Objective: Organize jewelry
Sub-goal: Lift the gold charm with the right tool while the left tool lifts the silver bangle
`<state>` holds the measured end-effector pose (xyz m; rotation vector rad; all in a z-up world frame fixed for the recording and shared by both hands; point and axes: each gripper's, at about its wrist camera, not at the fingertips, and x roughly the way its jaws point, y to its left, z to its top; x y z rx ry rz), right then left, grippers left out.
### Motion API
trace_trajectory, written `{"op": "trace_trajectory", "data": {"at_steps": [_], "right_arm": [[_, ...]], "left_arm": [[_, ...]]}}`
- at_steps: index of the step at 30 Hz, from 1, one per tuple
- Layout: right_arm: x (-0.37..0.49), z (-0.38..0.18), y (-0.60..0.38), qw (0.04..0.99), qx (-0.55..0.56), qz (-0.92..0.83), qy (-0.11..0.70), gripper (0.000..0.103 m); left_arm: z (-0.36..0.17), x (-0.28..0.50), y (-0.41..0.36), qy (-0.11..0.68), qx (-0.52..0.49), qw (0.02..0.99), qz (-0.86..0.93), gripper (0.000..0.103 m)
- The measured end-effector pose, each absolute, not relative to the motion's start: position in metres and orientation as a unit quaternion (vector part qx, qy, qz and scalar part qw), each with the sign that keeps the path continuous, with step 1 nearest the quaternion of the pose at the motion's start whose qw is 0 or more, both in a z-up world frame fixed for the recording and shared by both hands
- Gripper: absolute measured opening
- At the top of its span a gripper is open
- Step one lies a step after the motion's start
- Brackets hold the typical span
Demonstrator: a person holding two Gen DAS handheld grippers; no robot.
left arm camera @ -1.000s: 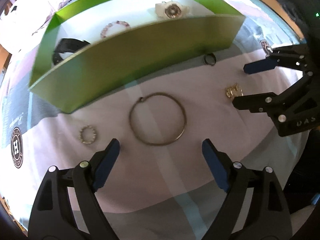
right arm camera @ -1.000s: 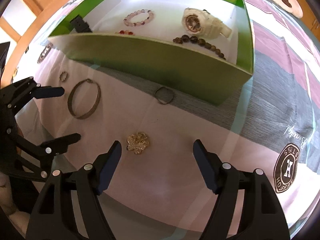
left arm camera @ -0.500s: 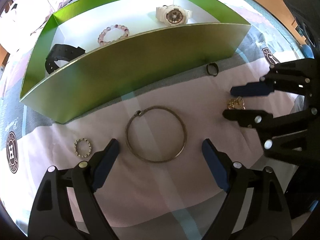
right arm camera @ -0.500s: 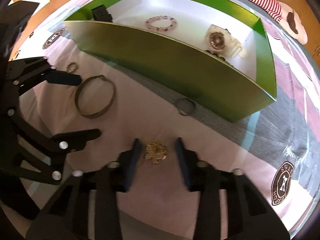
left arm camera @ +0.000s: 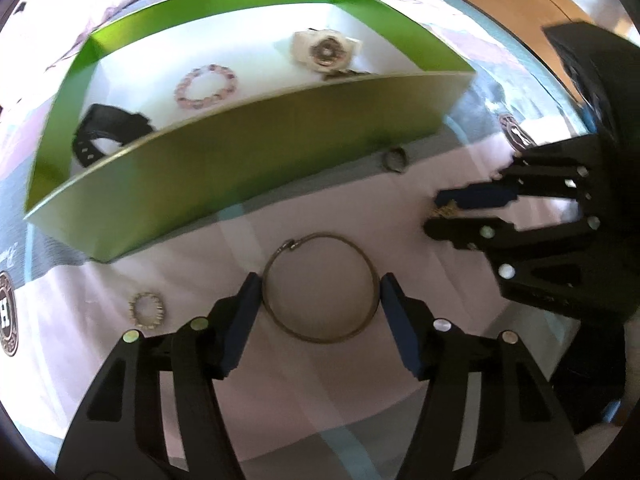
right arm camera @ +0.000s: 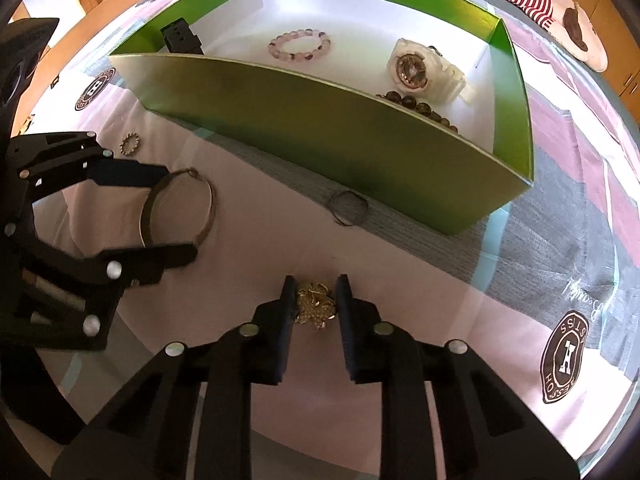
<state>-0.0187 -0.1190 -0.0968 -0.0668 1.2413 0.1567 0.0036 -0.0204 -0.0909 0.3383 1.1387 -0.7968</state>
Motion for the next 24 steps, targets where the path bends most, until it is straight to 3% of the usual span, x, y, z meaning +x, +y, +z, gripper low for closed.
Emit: {"op": "trace_trajectory", "data": {"at_steps": [3, 6, 15, 18, 21, 24], "right_arm": [[-0.020, -0.095, -0.125, 0.810, -0.031, 0.075, 0.581, 0.024], [-0.021, -0.093, -0.127, 0.813, -0.042, 0.061, 0.578, 0.041], [-0.022, -0.096, -0.121, 0.813, -0.048, 0.069, 0.576, 0.042], [-0.022, -0.096, -0.118, 0.814, -0.055, 0.072, 0.574, 0.039], [-0.022, -0.096, -0.114, 0.813, -0.050, 0.083, 0.574, 0.022], [-0.023, -0.096, -0.109, 0.814, -0.055, 0.083, 0.572, 0.022]], "left_arm": [[-0.095, -0.005, -0.030, 0.513, 0.188, 0.753, -0.366, 0.073], [-0.096, -0.012, -0.035, 0.501, 0.217, 0.755, -0.364, 0.076], [-0.101, -0.009, -0.042, 0.497, 0.214, 0.762, -0.355, 0.077], [-0.101, -0.010, -0.044, 0.492, 0.218, 0.767, -0.351, 0.068], [-0.101, -0.008, -0.049, 0.491, 0.214, 0.770, -0.348, 0.062], [-0.101, -0.008, -0.049, 0.490, 0.214, 0.770, -0.347, 0.062]]}}
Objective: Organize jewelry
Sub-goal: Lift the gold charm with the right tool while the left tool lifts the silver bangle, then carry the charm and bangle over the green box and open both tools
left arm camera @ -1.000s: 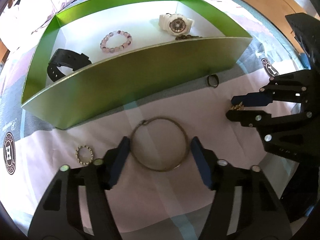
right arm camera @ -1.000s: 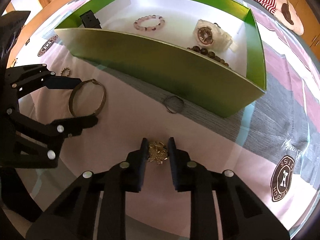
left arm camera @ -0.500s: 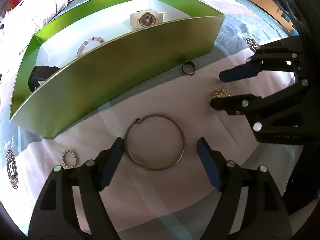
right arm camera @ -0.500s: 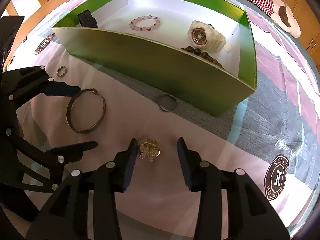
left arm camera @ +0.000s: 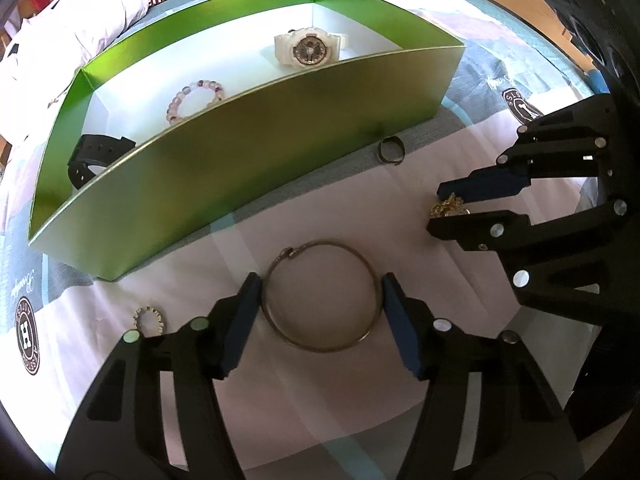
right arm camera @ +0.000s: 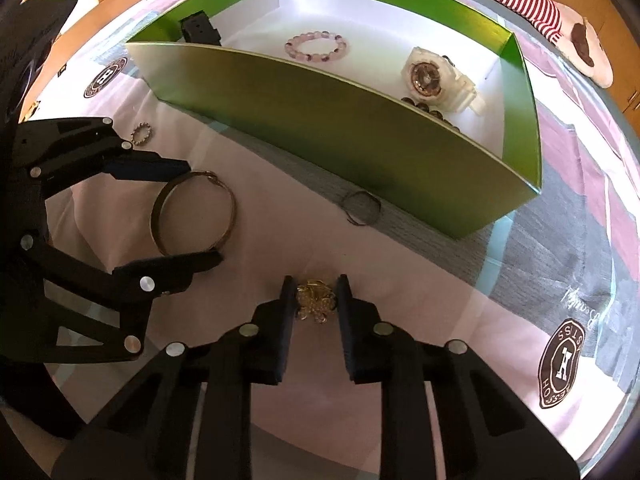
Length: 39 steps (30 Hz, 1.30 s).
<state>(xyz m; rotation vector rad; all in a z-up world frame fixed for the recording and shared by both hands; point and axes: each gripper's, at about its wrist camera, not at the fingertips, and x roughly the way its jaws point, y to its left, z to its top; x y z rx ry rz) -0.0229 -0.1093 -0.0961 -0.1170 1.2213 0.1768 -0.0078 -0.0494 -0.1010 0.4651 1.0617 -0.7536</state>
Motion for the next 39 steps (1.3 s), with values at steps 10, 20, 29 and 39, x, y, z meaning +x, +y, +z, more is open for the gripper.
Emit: {"op": "trace_trajectory", "data": {"at_steps": [10, 20, 29, 39], "right_arm": [[-0.027, -0.089, -0.124, 0.829, -0.029, 0.065, 0.555, 0.022], [-0.024, -0.080, -0.167, 0.845, 0.056, 0.019, 0.531, 0.022], [-0.028, -0.077, -0.161, 0.846, 0.049, 0.034, 0.529, 0.022], [-0.041, -0.021, -0.175, 0.869, 0.133, 0.120, 0.461, 0.022]], "left_arm": [[-0.101, -0.016, -0.055, 0.483, 0.218, 0.783, -0.326, 0.062], [-0.080, -0.028, -0.046, 0.454, 0.238, 0.796, -0.322, 0.062], [-0.076, -0.025, -0.039, 0.457, 0.227, 0.800, -0.316, 0.062], [-0.025, -0.027, -0.011, 0.418, 0.173, 0.828, -0.332, 0.062]]}}
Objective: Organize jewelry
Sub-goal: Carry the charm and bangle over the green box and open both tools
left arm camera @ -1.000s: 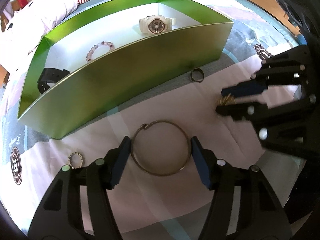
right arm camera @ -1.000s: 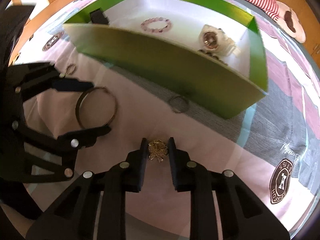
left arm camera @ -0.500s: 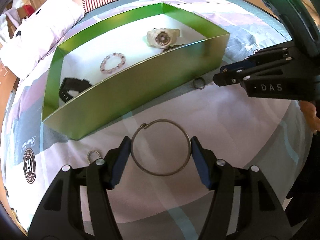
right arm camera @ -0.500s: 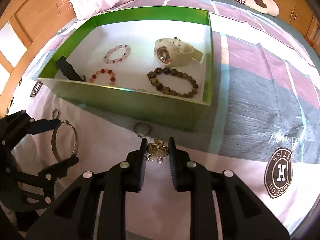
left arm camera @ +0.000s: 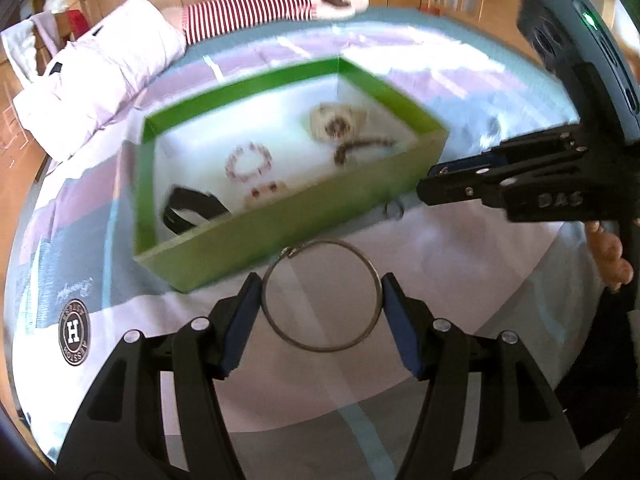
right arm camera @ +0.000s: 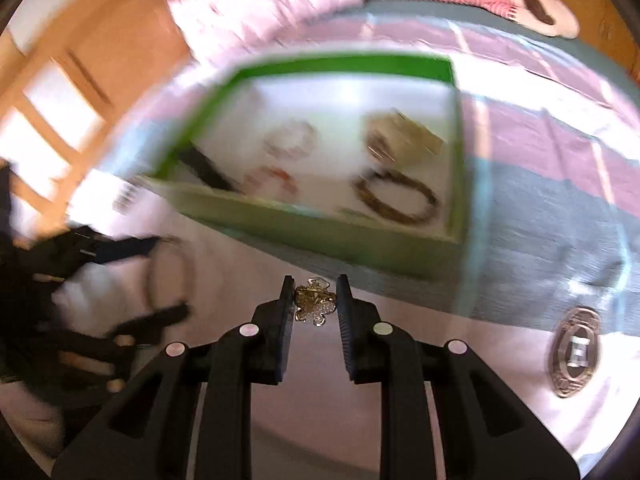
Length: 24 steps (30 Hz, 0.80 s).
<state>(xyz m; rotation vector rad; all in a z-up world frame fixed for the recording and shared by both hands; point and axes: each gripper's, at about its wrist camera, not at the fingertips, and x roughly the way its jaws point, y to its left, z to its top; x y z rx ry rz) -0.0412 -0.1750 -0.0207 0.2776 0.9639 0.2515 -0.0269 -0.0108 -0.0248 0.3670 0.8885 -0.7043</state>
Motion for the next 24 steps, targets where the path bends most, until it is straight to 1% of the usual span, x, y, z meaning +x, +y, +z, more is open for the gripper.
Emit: {"op": "trace_trajectory", "data": {"at_steps": [4, 7, 11, 16, 19, 22, 24], "right_arm": [[-0.035, 0.009, -0.177, 0.894, 0.129, 0.109, 0.414, 0.022], [-0.005, 0.009, -0.183, 0.891, 0.155, 0.093, 0.417, 0.022], [0.038, -0.005, -0.188, 0.894, 0.141, 0.047, 0.423, 0.022], [0.067, -0.040, -0.199, 0.867, 0.194, 0.060, 0.454, 0.022], [0.083, -0.045, -0.187, 0.860, 0.182, 0.070, 0.471, 0.022], [0.090, -0.045, -0.173, 0.863, 0.150, 0.072, 0.477, 0.022], [0.089, -0.047, -0.169, 0.867, 0.132, 0.059, 0.478, 0.032]], "left_arm": [[0.007, -0.003, 0.014, 0.389, 0.129, 0.853, -0.322, 0.062], [0.015, 0.036, 0.021, 0.391, 0.090, 0.870, -0.287, 0.062], [0.007, 0.077, 0.010, 0.414, 0.062, 0.866, -0.273, 0.062], [-0.008, 0.114, -0.006, 0.442, 0.043, 0.851, -0.279, 0.062], [-0.021, 0.146, -0.015, 0.460, 0.046, 0.850, -0.251, 0.062], [-0.034, 0.170, -0.012, 0.489, 0.024, 0.841, -0.231, 0.062], [-0.041, 0.172, -0.011, 0.494, 0.019, 0.834, -0.246, 0.063]]}}
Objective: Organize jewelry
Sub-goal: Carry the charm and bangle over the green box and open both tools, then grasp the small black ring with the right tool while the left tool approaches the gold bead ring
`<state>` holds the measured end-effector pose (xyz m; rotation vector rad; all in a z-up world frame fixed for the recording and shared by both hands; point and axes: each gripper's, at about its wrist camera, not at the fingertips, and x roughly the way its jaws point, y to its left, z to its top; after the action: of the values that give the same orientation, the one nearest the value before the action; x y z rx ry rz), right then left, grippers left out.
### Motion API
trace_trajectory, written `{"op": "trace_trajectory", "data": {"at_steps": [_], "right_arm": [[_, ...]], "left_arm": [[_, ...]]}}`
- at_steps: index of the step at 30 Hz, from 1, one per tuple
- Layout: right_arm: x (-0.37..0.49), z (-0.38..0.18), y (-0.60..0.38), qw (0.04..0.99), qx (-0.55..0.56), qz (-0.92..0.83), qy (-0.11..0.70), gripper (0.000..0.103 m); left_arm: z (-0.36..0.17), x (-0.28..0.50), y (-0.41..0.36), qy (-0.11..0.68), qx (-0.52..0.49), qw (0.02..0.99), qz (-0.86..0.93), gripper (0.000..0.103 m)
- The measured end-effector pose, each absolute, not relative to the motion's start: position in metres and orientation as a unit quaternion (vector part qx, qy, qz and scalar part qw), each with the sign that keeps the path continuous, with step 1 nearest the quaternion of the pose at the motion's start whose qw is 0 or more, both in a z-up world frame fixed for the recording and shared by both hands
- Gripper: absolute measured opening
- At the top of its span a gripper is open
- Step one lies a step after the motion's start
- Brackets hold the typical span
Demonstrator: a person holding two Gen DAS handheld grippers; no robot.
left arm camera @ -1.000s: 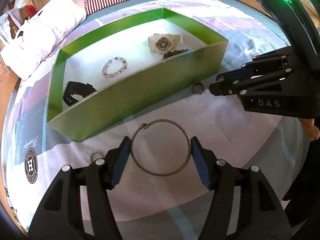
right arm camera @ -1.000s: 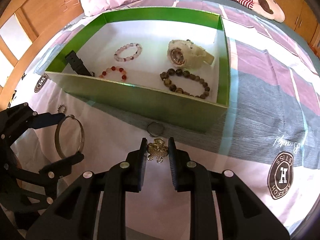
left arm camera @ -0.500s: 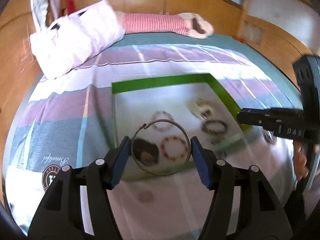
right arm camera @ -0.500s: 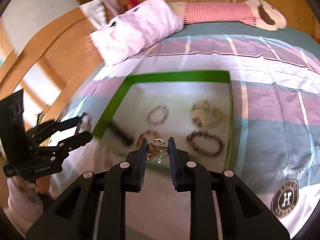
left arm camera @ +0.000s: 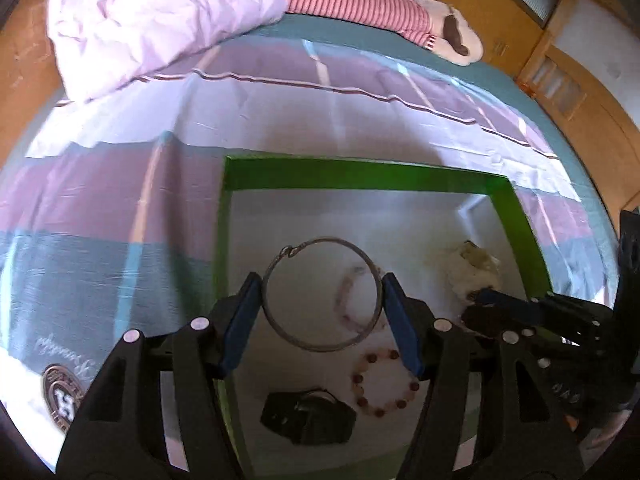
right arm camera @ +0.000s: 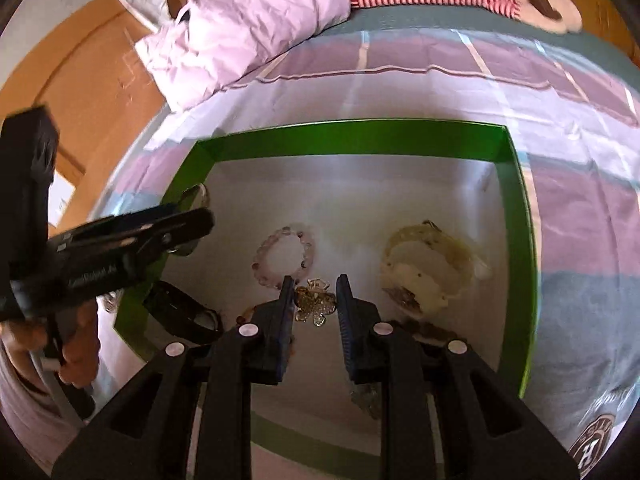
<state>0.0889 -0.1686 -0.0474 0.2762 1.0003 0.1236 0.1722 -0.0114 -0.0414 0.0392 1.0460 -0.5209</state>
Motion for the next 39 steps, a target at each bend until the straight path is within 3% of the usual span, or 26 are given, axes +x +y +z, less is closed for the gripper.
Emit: {"op": "trace_trajectory", "data": {"at_steps": [1, 5, 8, 10, 13, 17, 22, 39], "right_arm": [[0.086, -0.046, -0.168, 0.868, 0.128, 0.052, 0.478, 0.044], [0.069, -0.021, -0.178, 0.871, 0.169, 0.069, 0.456, 0.047], [0.036, 0.010, -0.184, 0.880, 0.186, 0.076, 0.430, 0.061], [0.012, 0.019, -0.187, 0.882, 0.188, 0.090, 0.422, 0.062], [-0.027, 0.007, -0.181, 0.870, 0.164, 0.129, 0.447, 0.062], [-0.035, -0.044, -0.156, 0.845, 0.068, 0.063, 0.526, 0.062], [-0.014, -0.077, -0.123, 0.850, -0.006, 0.005, 0.527, 0.062], [-0.005, -0.089, -0.135, 0.853, 0.059, 0.006, 0.518, 0.051]], "left_arm": [[-0.042, 0.172, -0.012, 0.495, 0.022, 0.833, -0.247, 0.063], [-0.023, 0.161, -0.005, 0.478, 0.012, 0.843, -0.247, 0.072], [-0.003, 0.144, 0.007, 0.469, -0.011, 0.846, -0.254, 0.072], [0.005, 0.126, 0.016, 0.465, -0.017, 0.849, -0.250, 0.074], [0.008, 0.080, 0.029, 0.461, -0.009, 0.846, -0.269, 0.077], [-0.030, 0.029, 0.033, 0.484, 0.072, 0.837, -0.244, 0.080], [-0.075, 0.021, 0.017, 0.529, 0.121, 0.814, -0.206, 0.080], [-0.100, 0.041, 0.003, 0.540, 0.121, 0.811, -0.189, 0.080]]}}
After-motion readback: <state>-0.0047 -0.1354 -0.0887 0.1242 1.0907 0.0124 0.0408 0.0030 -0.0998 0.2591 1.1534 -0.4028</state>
